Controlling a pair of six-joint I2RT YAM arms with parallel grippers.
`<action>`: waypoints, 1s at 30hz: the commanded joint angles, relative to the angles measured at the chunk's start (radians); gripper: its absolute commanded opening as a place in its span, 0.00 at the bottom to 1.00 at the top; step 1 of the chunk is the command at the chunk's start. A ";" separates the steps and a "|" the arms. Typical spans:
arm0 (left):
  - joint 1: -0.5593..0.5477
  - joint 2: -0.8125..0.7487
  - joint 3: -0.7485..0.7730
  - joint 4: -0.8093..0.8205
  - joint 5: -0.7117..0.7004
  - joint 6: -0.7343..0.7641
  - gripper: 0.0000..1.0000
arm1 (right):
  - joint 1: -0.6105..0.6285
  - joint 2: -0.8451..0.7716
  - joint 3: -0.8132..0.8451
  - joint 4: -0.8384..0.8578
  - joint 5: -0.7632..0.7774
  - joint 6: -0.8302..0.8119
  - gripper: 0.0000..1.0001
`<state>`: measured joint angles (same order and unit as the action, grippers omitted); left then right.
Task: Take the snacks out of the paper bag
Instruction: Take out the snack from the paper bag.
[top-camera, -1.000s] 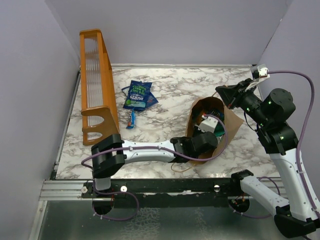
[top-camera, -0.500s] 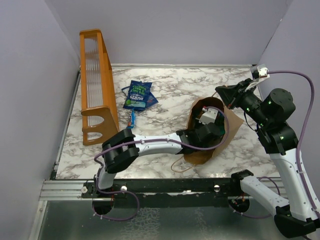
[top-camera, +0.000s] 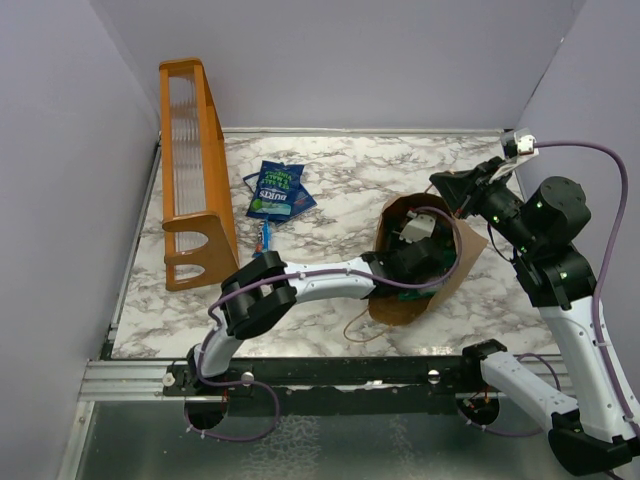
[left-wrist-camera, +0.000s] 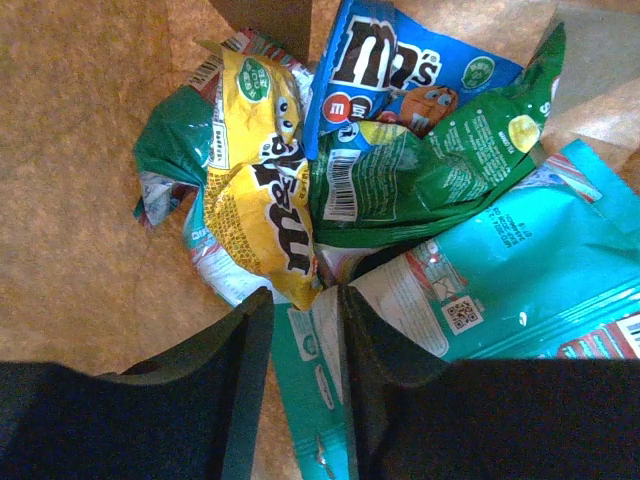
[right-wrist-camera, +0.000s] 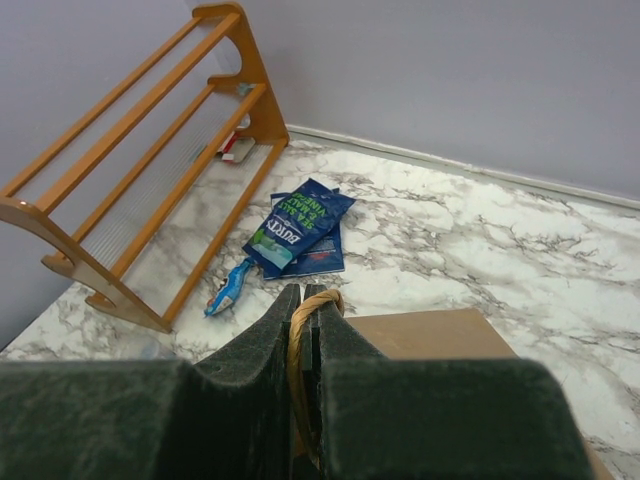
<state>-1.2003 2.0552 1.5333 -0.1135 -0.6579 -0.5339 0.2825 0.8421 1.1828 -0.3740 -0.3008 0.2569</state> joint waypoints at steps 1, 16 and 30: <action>0.006 0.037 0.040 -0.040 -0.036 0.024 0.36 | 0.003 -0.004 0.031 0.029 -0.011 0.002 0.07; 0.056 0.077 0.061 -0.004 -0.040 0.092 0.43 | 0.003 0.004 0.038 0.025 -0.018 0.005 0.06; 0.081 0.115 0.078 0.070 -0.039 0.182 0.44 | 0.003 0.004 0.047 0.011 -0.022 0.005 0.06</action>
<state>-1.1358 2.1464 1.6093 -0.0864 -0.6720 -0.4030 0.2825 0.8555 1.1919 -0.3748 -0.3023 0.2569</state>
